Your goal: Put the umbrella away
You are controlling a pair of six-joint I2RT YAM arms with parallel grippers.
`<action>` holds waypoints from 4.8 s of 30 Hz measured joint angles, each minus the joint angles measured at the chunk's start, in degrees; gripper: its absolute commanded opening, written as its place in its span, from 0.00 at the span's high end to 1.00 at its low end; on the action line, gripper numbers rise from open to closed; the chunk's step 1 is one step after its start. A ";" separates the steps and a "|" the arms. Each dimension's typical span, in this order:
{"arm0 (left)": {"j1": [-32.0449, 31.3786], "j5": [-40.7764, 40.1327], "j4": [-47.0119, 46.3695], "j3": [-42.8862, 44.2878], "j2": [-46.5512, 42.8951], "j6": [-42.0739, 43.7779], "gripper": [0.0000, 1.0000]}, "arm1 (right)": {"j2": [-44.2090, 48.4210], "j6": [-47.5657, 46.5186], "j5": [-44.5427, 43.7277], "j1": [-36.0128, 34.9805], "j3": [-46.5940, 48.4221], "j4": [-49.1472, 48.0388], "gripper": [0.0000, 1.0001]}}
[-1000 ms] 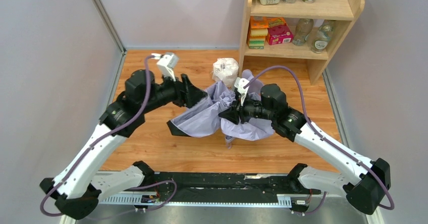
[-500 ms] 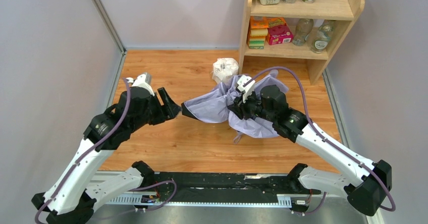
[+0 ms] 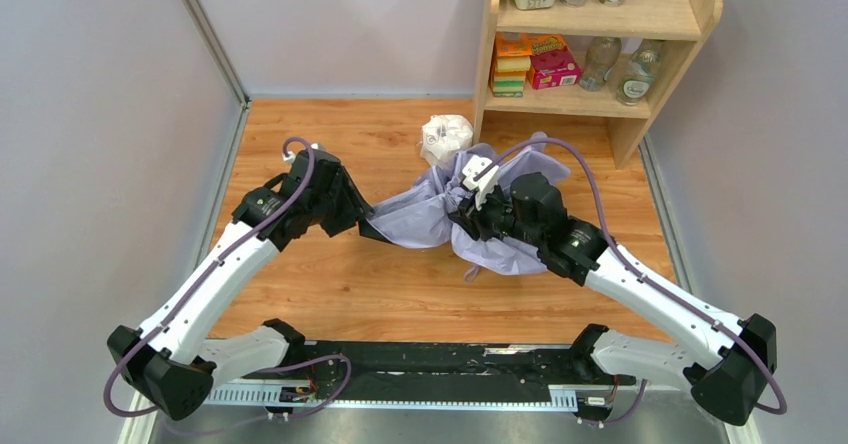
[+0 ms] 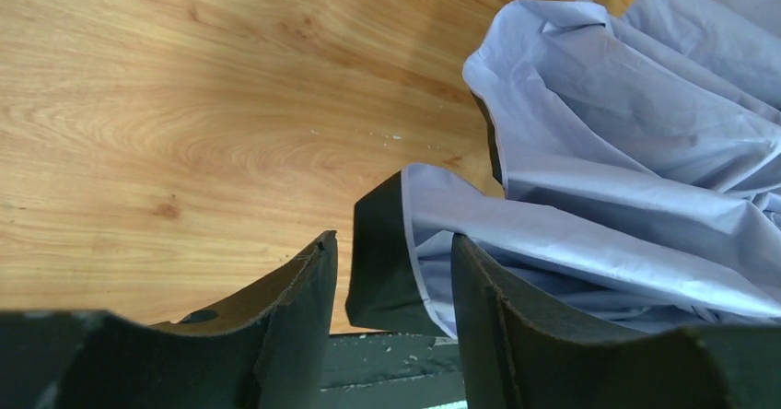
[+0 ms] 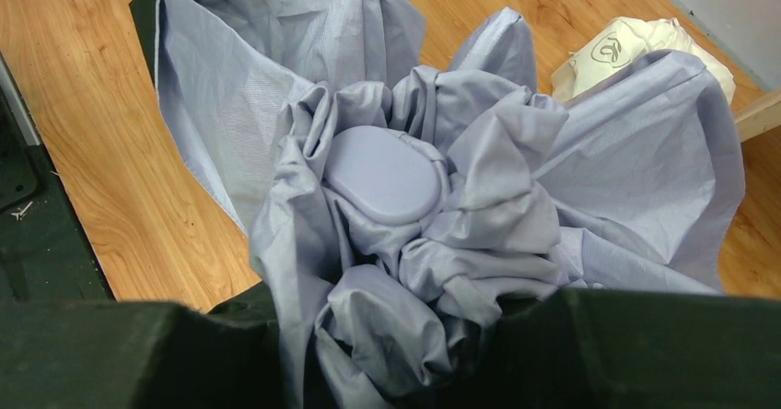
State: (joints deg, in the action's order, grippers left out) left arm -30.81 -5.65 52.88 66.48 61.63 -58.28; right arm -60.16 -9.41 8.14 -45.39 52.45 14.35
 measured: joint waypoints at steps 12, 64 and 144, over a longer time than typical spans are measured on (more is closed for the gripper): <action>0.07 5.57 -4.61 -3.45 1.03 1.62 1.00 | 0.00 -0.72 -2.99 -1.22 0.00 1.27 1.00; 0.35 19.58 -6.93 8.68 -14.19 19.78 0.49 | 24.11 8.81 1.68 2.73 -9.79 0.13 1.00; 2.45 25.11 -24.98 -2.80 5.51 7.15 1.00 | 5.16 2.80 -22.14 -6.10 -1.31 -0.09 1.00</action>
State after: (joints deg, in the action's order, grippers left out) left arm -28.36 19.46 27.90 63.68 67.13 -51.13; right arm -55.00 -6.61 -14.00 -51.48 51.13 14.26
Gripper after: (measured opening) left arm 0.006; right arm 0.354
